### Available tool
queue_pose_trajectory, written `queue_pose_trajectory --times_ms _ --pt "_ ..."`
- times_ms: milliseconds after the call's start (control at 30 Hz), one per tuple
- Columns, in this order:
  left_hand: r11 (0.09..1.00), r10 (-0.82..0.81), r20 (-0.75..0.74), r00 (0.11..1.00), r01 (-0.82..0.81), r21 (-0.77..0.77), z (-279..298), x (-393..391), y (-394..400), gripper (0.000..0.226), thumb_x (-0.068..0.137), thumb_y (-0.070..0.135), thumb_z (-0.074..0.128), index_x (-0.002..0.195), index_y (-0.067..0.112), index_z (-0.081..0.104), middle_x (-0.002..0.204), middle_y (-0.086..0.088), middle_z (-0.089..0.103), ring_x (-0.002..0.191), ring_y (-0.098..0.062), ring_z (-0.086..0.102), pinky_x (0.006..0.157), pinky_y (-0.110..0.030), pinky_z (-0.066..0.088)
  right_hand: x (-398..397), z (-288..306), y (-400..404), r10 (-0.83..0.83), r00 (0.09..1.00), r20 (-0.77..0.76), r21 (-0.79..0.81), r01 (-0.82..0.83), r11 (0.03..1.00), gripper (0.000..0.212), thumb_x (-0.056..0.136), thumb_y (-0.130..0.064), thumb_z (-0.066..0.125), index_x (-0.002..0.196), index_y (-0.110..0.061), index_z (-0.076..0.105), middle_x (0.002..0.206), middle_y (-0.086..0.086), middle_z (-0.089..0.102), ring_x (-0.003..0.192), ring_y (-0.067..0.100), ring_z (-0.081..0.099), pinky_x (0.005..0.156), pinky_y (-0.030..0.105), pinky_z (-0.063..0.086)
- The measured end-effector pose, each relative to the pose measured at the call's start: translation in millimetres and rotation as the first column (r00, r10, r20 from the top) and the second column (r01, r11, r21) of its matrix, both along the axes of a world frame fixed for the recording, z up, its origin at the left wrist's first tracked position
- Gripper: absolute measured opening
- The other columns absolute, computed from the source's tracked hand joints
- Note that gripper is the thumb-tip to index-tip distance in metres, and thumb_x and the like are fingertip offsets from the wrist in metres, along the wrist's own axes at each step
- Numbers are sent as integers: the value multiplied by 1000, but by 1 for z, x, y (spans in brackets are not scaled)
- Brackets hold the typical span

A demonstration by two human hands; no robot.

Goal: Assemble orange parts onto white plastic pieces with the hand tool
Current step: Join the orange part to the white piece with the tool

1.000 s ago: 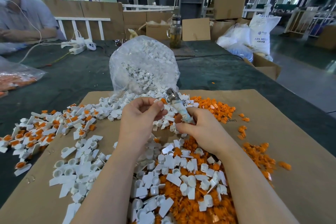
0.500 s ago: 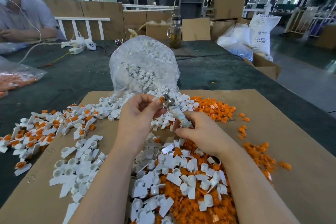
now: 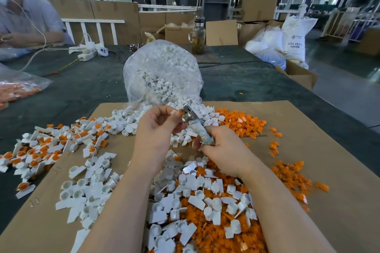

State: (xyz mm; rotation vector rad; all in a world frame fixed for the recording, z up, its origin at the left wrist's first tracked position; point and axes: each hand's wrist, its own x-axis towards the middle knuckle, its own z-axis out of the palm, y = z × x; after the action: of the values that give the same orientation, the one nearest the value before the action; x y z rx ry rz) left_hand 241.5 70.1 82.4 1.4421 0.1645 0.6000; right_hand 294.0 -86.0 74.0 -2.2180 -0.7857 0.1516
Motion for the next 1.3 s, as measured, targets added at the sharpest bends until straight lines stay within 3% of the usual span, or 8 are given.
queue_pose_trajectory --times_ms 133,233,367,500,633,867,1133,1300 --pt "999 20 -29 999 -19 29 0 -1 1 9 93 7 64 85 11 64 64 7 68 63 -10 67 64 -19 54 0 -2 1 -4 1000 31 -10 5 1000 8 88 -16 59 88 -18 66 70 -8 57 56 -1 50 47 18 36" --pt "1000 26 -61 998 -27 -9 1 0 0 10 93 7 64 85 11 63 63 10 67 63 -10 68 64 -19 54 0 -3 2 -25 997 74 -29 27 999 5 88 -20 60 90 -19 64 75 -4 61 63 8 54 55 30 44" --pt "958 55 -92 994 -78 -276 2 -1 7 5 95 8 61 92 10 65 77 1 76 72 -13 73 65 -22 57 1 -6 1 -81 989 125 -30 86 996 4 89 -26 61 86 -23 60 76 -6 60 66 11 55 56 32 45" --pt "645 170 -70 983 -165 -746 5 -5 31 13 96 10 60 106 5 65 90 -6 78 81 -11 75 67 -21 59 2 -5 -1 -162 977 142 7 162 987 4 87 -25 61 90 -22 61 82 -5 63 73 14 60 65 41 55" --pt "287 335 -16 942 -118 -951 4 -11 56 15 101 10 52 113 5 60 80 -5 77 70 -7 74 64 -19 58 4 -5 -2 -197 967 161 -8 201 980 2 87 -24 59 89 -24 59 79 -6 64 70 14 61 61 39 55" --pt "78 478 10 878 -31 -996 -1 -17 72 17 102 7 46 112 3 59 80 -9 76 73 -14 75 65 -29 60 5 -7 -2 -214 955 204 -21 223 975 5 87 -26 59 85 -27 55 73 -10 57 63 10 52 51 23 33" --pt "217 442 48 896 -55 -975 -2 -17 71 17 102 17 52 112 9 62 100 -4 76 85 -14 75 78 -28 60 4 -5 -3 -299 930 212 47 296 954 20 88 -24 59 72 -30 49 67 -10 56 60 9 52 49 23 34" --pt "804 177 -186 966 -251 -539 5 -10 52 15 88 24 73 101 17 70 94 8 76 81 -4 70 68 -20 52 6 -3 -3 -359 909 209 69 353 933 17 88 -24 59 74 -28 51 68 -8 57 61 11 53 50 27 43"
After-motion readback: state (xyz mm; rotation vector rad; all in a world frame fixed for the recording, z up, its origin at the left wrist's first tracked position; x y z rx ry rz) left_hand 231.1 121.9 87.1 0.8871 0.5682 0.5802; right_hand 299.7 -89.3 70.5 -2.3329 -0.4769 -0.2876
